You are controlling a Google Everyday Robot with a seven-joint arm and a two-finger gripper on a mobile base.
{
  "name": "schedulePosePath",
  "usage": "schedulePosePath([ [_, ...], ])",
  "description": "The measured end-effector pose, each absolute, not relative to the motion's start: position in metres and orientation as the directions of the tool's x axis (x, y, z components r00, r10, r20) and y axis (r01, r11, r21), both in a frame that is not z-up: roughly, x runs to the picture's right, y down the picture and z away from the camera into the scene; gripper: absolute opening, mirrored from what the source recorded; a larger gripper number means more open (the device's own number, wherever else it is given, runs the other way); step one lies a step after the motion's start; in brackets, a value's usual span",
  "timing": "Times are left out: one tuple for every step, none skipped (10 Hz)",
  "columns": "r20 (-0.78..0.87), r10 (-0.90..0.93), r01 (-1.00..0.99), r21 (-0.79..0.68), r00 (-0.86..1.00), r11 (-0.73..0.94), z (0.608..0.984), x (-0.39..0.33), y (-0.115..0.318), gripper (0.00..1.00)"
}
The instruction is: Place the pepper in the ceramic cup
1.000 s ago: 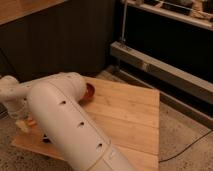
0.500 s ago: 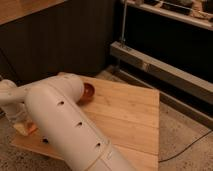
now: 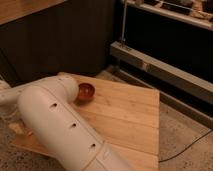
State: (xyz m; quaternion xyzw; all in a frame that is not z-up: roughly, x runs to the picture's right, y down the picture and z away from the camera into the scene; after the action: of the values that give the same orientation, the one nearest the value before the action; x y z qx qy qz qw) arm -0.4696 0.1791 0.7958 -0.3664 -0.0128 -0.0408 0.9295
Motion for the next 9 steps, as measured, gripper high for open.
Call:
schedulePosePath([
  [0.055, -0.065, 0.085, -0.677, 0.996, 0.731, 0.794, -0.466, 0.175, 0.65],
  [0.056, -0.06, 0.082, -0.672, 0.997, 0.736, 0.793, -0.461, 0.168, 0.65],
  [0.054, -0.058, 0.079, -0.668, 0.997, 0.74, 0.792, -0.454, 0.161, 0.65],
  [0.054, -0.065, 0.085, -0.667, 0.996, 0.74, 0.79, -0.446, 0.155, 0.65],
  [0.056, -0.078, 0.095, -0.671, 0.995, 0.735, 0.789, -0.44, 0.154, 0.65],
  [0.061, -0.108, 0.121, -0.683, 0.992, 0.721, 0.785, -0.429, 0.153, 0.65],
  [0.07, -0.151, 0.157, -0.699, 0.986, 0.698, 0.781, -0.419, 0.155, 0.65],
  [0.08, -0.192, 0.191, -0.714, 0.978, 0.674, 0.777, -0.41, 0.156, 0.65],
  [0.082, -0.209, 0.203, -0.72, 0.974, 0.664, 0.776, -0.405, 0.155, 0.65],
])
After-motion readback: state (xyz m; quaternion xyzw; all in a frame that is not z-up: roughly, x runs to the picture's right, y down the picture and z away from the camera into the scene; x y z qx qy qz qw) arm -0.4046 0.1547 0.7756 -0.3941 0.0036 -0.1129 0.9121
